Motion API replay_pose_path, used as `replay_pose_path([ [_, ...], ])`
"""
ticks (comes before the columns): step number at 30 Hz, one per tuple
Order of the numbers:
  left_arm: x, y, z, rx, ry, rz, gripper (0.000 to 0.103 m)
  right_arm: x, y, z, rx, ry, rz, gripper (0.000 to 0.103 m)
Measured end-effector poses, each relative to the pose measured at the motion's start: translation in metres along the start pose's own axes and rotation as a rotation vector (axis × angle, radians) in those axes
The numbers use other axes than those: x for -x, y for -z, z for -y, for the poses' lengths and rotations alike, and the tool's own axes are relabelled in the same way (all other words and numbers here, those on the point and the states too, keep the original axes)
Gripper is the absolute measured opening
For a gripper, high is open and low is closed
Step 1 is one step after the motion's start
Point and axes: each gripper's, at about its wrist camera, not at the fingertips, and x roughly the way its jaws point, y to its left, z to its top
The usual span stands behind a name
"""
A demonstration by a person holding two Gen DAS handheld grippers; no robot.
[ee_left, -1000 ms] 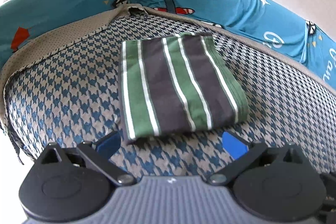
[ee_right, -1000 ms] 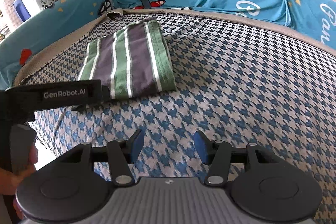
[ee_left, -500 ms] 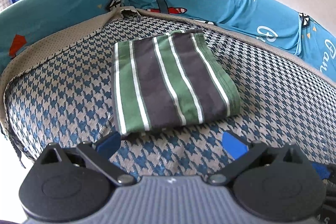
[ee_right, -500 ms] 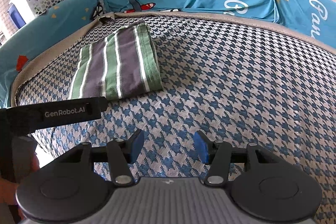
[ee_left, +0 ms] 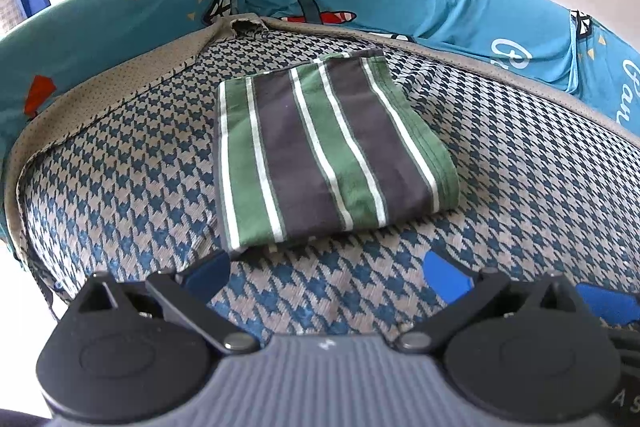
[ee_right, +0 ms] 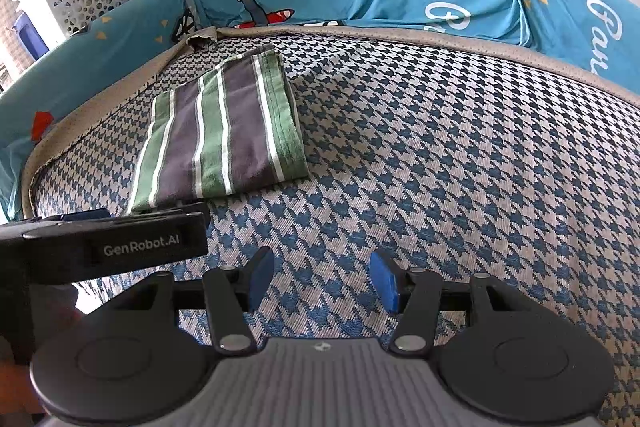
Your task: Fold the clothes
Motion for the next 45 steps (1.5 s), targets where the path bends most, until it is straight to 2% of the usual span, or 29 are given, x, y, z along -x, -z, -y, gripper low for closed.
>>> replay_pose_path([
  [27,0.0011,0.0046,0.0002,0.007,-0.037,-0.003,0.103,-0.0076,-0.004,-0.0009,0.003,0.006,-0.02,0.052],
  [45,-0.0048,0.0057,-0.0069,0.052,-0.062,-0.045,0.103,-0.008,-0.0022,-0.0032,0.01,0.01,-0.027,0.052],
])
